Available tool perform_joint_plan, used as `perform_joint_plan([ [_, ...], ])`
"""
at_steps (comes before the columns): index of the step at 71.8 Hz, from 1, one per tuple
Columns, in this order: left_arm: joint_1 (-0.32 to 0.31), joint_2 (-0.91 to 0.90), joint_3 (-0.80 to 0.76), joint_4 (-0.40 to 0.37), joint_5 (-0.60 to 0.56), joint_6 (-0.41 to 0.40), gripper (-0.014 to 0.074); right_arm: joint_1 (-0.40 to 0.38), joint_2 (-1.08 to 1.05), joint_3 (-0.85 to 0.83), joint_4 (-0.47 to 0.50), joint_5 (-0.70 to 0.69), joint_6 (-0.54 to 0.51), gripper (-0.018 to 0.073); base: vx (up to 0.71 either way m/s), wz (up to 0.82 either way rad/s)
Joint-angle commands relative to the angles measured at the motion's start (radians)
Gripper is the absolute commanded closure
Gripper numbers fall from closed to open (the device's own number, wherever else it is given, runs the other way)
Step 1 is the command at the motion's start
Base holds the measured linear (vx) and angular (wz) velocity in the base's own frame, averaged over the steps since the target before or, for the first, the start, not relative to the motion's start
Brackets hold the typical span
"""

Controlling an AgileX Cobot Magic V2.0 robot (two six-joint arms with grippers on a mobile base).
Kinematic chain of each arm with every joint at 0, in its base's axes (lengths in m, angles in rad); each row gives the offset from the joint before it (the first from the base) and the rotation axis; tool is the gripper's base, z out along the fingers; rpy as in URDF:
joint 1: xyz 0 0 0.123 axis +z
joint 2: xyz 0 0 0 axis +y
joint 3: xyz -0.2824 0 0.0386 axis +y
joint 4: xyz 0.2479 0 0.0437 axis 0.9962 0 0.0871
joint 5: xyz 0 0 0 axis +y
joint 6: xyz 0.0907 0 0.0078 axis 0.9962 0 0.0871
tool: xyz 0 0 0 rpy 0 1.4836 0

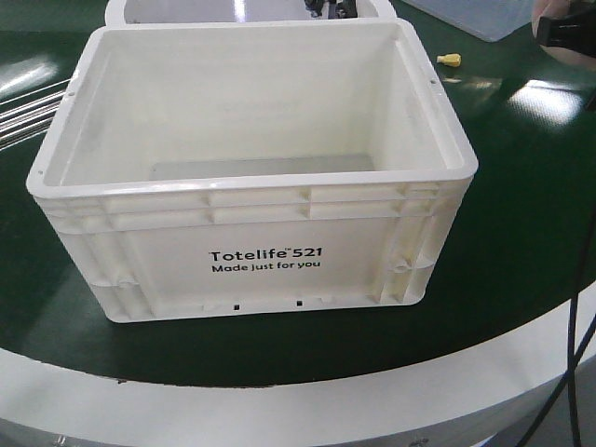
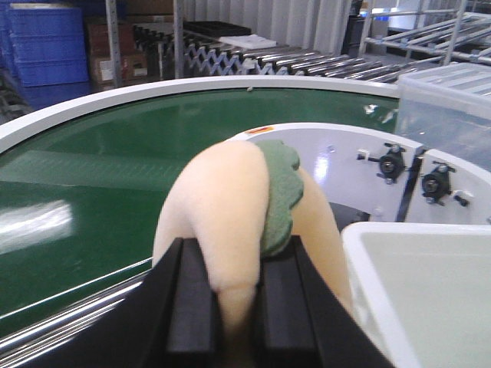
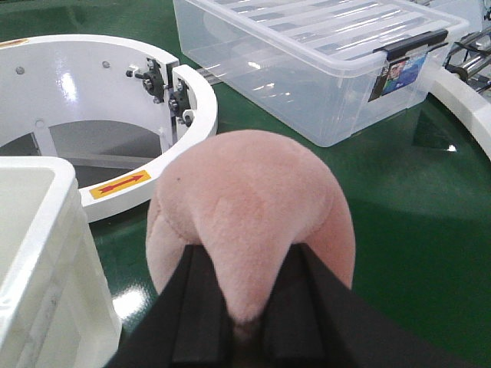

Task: Place moving items into box and shelve
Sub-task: 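Lift both plush toys and carry them over the white tote, then open both grippers to drop the plush toys into the tote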

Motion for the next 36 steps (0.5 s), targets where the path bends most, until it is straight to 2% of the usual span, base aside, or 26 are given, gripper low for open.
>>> perform_joint_plan([
  [1, -0.042, -0.023, -0.027, -0.003, -0.09, -0.005, 0.0603, 0.029, -0.035, -0.039, -0.01, -0.078, -0.009, 0.0564, 0.0, 0.0],
  [11, -0.142, -0.023, -0.027, -0.003, -0.128, -0.005, 0.0603, 0.124, -0.035, -0.039, -0.01, -0.08, -0.008, 0.0564, 0.0, 0.0],
  [25, -0.303, -0.011, -0.027, -0.003, -0.146, -0.005, 0.0603, 0.298, -0.029, -0.039, -0.01, -0.101, -0.008, 0.0564, 0.0, 0.0],
  [36, -0.396, 0.026, -0.027, -0.003, -0.176, -0.005, 0.0603, 0.402, -0.001, -0.039, -0.01, -0.12, -0.009, 0.0564, 0.0, 0.0],
])
